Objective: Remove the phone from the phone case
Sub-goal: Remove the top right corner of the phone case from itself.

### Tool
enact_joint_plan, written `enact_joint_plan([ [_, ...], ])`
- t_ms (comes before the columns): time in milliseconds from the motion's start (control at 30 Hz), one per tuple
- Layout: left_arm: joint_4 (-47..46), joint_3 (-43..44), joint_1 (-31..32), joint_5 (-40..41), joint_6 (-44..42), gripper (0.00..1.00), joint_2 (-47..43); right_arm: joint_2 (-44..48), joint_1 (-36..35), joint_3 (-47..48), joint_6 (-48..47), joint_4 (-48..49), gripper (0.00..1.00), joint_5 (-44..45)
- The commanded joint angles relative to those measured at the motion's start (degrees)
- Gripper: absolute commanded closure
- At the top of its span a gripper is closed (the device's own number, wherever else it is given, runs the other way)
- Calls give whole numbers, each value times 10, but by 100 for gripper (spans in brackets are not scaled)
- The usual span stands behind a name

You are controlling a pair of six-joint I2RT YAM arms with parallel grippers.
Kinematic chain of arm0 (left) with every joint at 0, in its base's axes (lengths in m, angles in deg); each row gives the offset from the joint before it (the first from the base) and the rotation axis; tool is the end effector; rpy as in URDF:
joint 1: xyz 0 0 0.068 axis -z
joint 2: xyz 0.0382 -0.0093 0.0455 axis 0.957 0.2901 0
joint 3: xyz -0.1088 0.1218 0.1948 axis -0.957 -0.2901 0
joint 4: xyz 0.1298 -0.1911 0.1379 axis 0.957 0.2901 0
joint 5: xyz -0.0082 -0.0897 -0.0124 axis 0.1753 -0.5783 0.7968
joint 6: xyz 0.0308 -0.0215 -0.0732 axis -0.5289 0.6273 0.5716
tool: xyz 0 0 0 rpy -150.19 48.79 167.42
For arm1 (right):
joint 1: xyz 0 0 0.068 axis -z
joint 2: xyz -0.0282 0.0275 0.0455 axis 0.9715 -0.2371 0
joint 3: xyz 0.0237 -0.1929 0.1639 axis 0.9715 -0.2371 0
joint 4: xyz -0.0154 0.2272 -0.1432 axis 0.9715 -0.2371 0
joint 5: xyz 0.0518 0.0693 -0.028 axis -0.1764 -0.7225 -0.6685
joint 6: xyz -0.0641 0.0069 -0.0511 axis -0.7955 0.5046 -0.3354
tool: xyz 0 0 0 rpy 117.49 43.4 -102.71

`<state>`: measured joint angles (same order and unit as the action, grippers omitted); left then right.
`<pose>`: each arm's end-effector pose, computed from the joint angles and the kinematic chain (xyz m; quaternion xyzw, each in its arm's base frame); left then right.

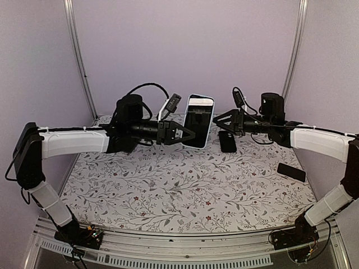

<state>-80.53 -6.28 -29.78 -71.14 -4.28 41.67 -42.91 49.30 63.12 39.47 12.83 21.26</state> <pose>0.2567 -0.3202 0.2767 0.3566 0.6304 -0.6308 0.2784 0.3121 0.2127 0.2649 -0.1467 0.7581 0.5444 0.3277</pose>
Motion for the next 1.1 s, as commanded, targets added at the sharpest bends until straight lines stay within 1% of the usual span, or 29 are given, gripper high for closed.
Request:
enact_joint_plan([
  [0,-35,1,-20,6,17,100,1,67,0,-15,-36,27,47,4],
  [133,-34,8,-21,-1,22,100,12,101,-11,-17,-66,33,42,5],
  [233,-31,14,-20,-7,23,100,21,105,-20,-9,-75,32,40,10],
  [733,-5,25,-7,-23,0,100,24,51,-22,29,-51,30,42,8],
  [1067,-7,27,-6,-25,-1,100,26,55,-22,24,-49,27,42,14],
])
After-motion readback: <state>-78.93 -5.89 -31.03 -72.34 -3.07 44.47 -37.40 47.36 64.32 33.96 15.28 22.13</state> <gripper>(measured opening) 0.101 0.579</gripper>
